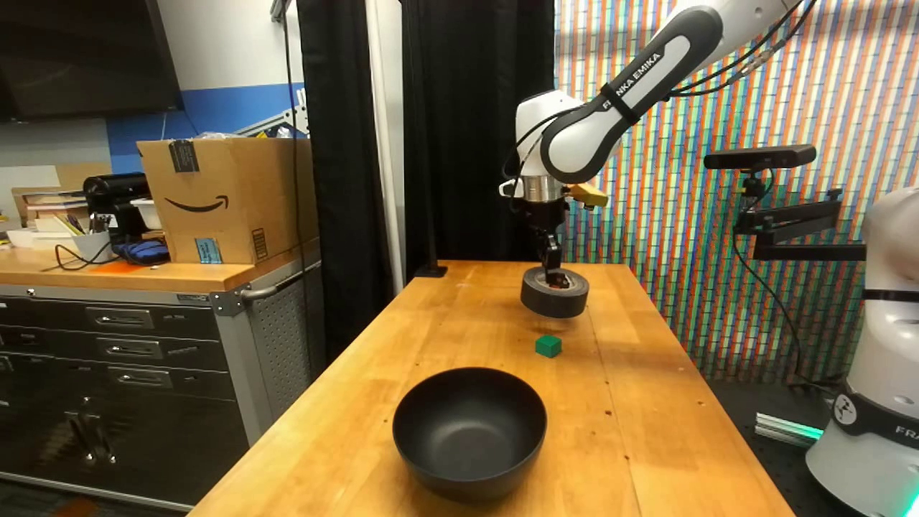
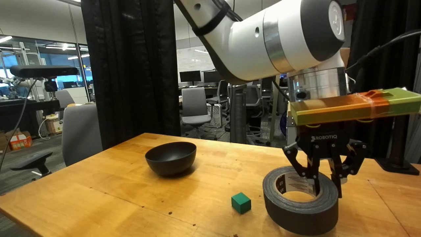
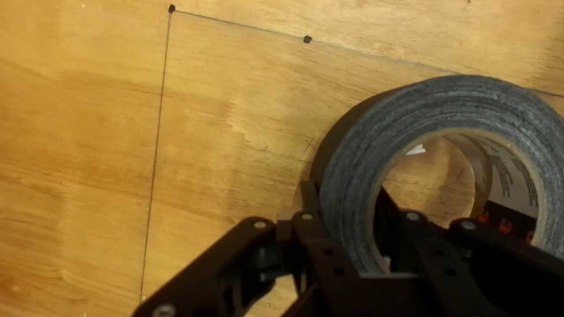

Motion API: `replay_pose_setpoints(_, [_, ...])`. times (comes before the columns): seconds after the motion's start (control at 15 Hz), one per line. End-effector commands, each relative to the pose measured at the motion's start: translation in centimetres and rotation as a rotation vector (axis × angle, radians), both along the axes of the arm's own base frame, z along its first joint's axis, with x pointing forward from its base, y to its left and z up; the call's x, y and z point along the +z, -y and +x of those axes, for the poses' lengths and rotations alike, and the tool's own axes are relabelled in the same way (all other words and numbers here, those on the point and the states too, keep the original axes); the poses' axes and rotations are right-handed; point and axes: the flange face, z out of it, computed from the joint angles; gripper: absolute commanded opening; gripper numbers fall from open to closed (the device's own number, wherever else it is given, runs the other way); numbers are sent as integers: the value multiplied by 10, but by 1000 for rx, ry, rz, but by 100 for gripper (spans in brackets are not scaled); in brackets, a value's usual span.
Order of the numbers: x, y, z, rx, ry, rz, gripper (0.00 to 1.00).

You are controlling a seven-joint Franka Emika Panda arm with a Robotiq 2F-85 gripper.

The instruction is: Move the seal tape

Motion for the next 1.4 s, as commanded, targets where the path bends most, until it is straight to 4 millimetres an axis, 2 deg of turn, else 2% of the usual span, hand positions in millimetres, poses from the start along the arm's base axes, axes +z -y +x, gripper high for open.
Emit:
replay_pose_setpoints(0.0, [1, 8, 15, 10, 19, 11, 8])
replay_pose_setpoints(1.13, [-28, 30, 27, -11, -18, 17, 8])
replay_pose_setpoints(1.2, [-29, 30, 27, -7, -22, 17, 16])
replay_pose_setpoints(1.27, [-30, 31, 27, -7, -25, 16, 56])
replay_pose_setpoints(1.33, [-38, 24, 19, -22, -47, 10, 57])
